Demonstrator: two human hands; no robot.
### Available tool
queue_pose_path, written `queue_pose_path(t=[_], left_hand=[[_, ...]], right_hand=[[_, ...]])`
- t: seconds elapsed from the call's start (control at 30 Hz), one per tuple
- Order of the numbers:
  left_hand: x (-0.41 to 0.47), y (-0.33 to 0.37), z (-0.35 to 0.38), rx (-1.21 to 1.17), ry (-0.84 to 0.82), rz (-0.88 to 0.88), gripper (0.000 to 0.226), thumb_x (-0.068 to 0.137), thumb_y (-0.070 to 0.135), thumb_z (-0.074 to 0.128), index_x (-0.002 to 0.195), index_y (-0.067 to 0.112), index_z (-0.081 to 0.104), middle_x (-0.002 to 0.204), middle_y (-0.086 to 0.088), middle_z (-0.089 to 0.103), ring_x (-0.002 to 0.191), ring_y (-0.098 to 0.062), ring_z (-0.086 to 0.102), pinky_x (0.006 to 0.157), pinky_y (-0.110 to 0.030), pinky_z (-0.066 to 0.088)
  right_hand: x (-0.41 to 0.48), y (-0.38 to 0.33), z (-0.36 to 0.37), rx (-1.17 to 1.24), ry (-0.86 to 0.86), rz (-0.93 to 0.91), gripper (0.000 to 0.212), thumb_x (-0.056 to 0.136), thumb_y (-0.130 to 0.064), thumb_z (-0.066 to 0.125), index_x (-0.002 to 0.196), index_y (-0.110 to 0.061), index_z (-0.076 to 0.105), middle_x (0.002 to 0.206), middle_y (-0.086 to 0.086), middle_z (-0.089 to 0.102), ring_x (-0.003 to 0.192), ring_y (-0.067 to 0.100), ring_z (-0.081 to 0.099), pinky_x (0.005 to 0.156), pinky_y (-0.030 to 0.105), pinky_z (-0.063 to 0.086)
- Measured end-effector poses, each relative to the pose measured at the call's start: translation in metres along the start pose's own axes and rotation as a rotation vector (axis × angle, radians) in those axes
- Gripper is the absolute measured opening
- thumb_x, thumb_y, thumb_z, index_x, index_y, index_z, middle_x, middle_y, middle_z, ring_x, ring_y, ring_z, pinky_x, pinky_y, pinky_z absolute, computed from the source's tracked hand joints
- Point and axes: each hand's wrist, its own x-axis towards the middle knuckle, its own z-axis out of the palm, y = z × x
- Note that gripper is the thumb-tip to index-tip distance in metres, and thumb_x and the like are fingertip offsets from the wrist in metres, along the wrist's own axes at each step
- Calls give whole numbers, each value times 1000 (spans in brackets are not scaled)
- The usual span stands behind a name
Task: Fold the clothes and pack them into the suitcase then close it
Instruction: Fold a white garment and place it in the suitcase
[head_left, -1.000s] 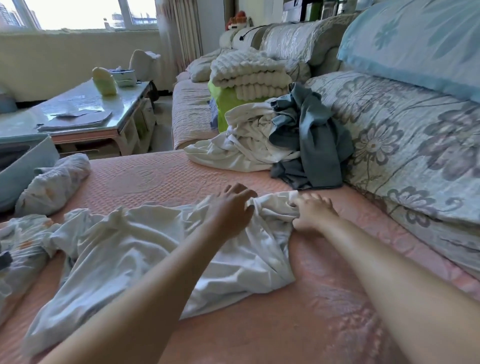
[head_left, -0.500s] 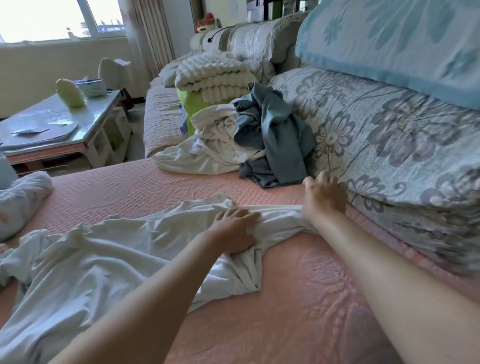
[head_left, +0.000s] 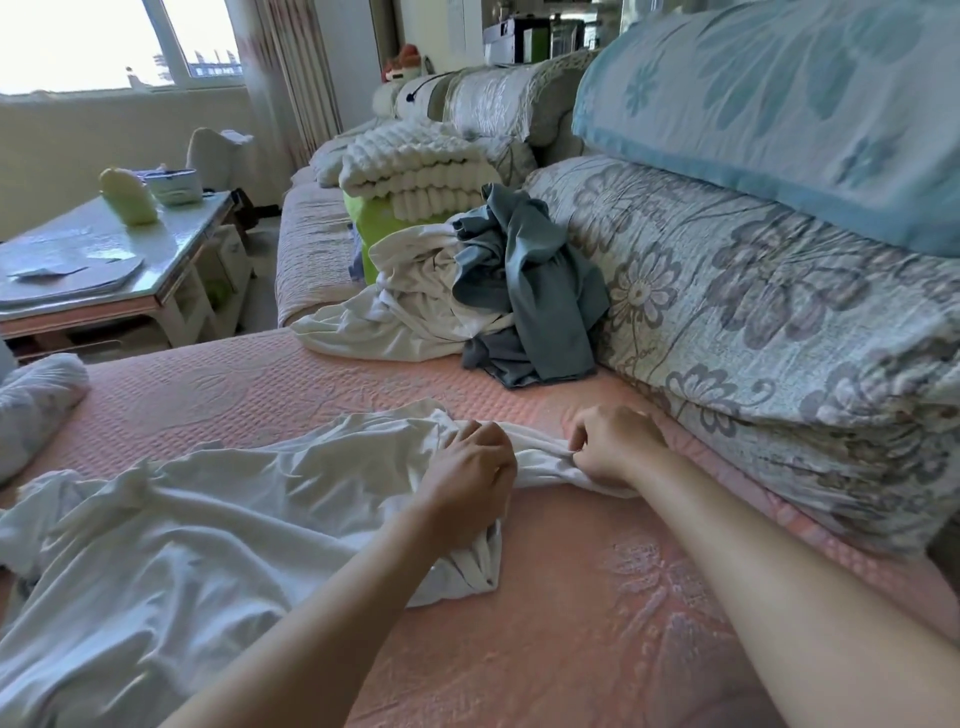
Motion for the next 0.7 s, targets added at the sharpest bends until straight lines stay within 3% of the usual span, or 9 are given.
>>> queue_pose_path(t=[0.1,0.17,0.23,0.3,0.37,0.43,0.53,0.63,0.7], left_hand=[[-8,7,-7,-111,-227,-122,28,87,16,44,60,9,46,66,2,49,60,-13,40,58,-36,40],[-1,12,-10,-21,-305,-161,27,89,17,43,63,10,46,64,-4,51,56,-14,37,52,-31,33],[14,17,-11,35,-212,-176,24,93,18,40,76,14,57,75,0,63,60,-14,49,53,-29,37],[32,19,-9,68,-79,-174,25,100,20,39,101,23,64,98,6,69,74,-16,62,60,-30,50],[49,16,-3,133,-58,-118,30,103,21,41,127,30,58,124,7,60,91,-19,65,69,-36,56],[64,11,8,277,-173,-121,39,102,20,46,140,29,49,134,3,52,100,-23,64,72,-38,57],[84,9,14,471,-275,-160,26,99,15,47,120,14,63,116,-4,64,99,-23,64,73,-32,52],[103,5,13,-38,96,-385,18,91,9,52,95,14,69,91,-2,67,83,-24,65,66,-33,52],[108,2,20,-358,67,-457,21,91,8,56,106,19,68,100,-3,66,79,-19,60,66,-28,49]], right_hand=[[-4,9,2,171,-24,-47,27,84,-51,65,70,-28,65,81,-14,64,84,13,60,82,31,45],[-1,15,6,244,30,-16,32,93,-53,54,79,-27,65,94,-6,64,92,18,58,82,33,46],[3,22,7,139,61,44,30,97,-47,48,112,-27,66,125,3,59,115,25,54,95,36,46],[8,29,9,55,11,102,41,94,-45,54,129,-26,61,138,5,55,125,27,50,100,36,45],[14,34,13,63,-1,149,32,88,-44,62,112,-25,70,125,2,64,111,24,59,89,33,52],[19,34,16,96,103,178,18,88,-44,67,92,-27,72,109,-2,68,94,21,63,73,29,52],[25,31,10,178,400,255,16,96,-34,61,93,-23,72,100,2,71,90,26,65,65,28,44],[31,31,2,310,572,304,19,100,-26,53,100,-17,69,99,11,71,93,34,65,68,34,45],[35,29,3,354,543,289,25,100,-17,49,118,-18,65,113,14,70,105,35,63,81,38,49]])
